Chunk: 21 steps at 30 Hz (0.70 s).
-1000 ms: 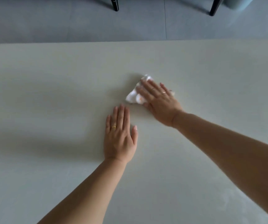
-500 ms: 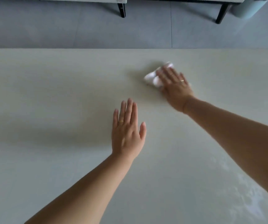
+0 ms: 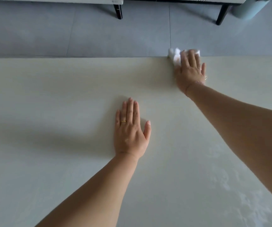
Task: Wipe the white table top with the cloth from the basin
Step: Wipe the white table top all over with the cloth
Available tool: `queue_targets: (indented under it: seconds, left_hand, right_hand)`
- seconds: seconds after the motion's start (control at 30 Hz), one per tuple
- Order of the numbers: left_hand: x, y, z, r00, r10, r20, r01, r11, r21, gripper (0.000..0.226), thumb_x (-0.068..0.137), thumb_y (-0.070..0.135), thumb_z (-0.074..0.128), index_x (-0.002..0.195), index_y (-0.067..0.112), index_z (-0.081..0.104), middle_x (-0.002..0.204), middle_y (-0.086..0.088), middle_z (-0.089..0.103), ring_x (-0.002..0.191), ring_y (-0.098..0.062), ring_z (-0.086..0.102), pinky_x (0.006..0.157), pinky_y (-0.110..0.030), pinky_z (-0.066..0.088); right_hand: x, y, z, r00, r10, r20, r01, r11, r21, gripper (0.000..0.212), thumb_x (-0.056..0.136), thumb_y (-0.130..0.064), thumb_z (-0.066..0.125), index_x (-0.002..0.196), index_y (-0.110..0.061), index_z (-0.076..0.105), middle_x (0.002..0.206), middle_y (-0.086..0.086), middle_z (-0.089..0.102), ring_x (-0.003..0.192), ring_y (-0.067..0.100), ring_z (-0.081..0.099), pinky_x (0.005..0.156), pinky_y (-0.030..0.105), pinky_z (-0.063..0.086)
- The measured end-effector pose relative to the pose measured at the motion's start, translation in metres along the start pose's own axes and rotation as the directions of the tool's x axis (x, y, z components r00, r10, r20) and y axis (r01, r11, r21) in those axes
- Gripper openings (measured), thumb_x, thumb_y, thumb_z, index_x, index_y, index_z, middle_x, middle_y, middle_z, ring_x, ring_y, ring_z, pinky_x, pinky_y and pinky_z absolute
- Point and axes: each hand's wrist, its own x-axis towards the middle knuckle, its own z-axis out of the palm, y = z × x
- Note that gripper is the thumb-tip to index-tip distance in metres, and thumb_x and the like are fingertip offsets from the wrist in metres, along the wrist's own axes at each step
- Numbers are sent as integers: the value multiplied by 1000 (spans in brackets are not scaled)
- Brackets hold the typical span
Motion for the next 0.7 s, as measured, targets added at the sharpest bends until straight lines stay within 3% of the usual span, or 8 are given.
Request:
queue_targets:
  seconds: [0.07,0.13,0.2,0.3,0.43,0.57,0.63,0.7]
  left_hand:
    - [0,0,0,1000,-5,2,5,1000,-2,71,89,44,28,148,6,25,158,-10,20,146,-25,16,119,-40,11]
    - [0,1,-1,1000,-6,-4,6,1000,-7,70,89,44,30,148,5,27,157,-10,22,145,-25,19,118,-41,13]
    - [0,1,-2,1000,-8,-5,8,1000,-10,70,89,43,31,147,5,28,157,-10,23,145,-25,20,118,-41,15]
    - [1,0,-3,1000,2,-5,-2,1000,-4,70,89,43,33,147,5,28,156,-11,23,145,-26,21,118,-41,14]
    - [2,-1,-1,1000,15,-14,-14,1000,21,70,89,44,33,147,4,28,156,-11,23,145,-26,20,118,-40,13]
    - [2,-1,1,1000,10,-19,-10,999,35,71,89,44,32,147,3,29,156,-12,25,144,-27,21,117,-40,13]
    - [2,0,0,1000,14,-21,-13,999,47,70,89,44,31,146,3,30,155,-13,26,144,-27,22,117,-39,11]
    - [3,-1,0,1000,11,-21,-10,998,63,70,90,45,29,146,3,29,155,-13,26,145,-26,21,117,-38,10]
  right_hand:
    - [-1,-29,10,992,112,-55,-111,994,23,52,99,-33,25,150,-27,15,160,-2,3,147,20,-4,116,43,-3]
    - [-18,-65,29,992,-119,-34,119,993,-3,53,99,-31,28,150,-25,16,160,0,4,146,22,-2,115,43,-3]
    - [-40,-83,40,906,-416,80,419,907,-30,55,99,-35,29,150,-27,12,160,-2,2,147,21,-4,115,41,-7]
    - [-29,-53,27,831,-537,144,548,835,-48,54,100,-41,27,150,-30,11,160,-6,2,146,16,-3,116,38,-7]
    - [-1,36,-6,982,-189,-22,188,982,-18,53,99,-35,32,149,-29,17,160,-4,7,147,17,1,117,41,-2]
    - [-14,22,-1,993,89,-81,-87,996,22,55,97,-35,32,150,-27,17,160,-1,6,147,20,-1,117,44,-2]
    - [-46,-7,18,987,-155,-53,155,988,-12,56,97,-35,34,150,-26,17,160,0,6,147,21,-1,116,43,-3]
    - [-77,-9,25,887,-454,85,458,888,-41,56,99,-38,33,150,-28,14,160,-3,5,147,19,-2,116,39,-6]
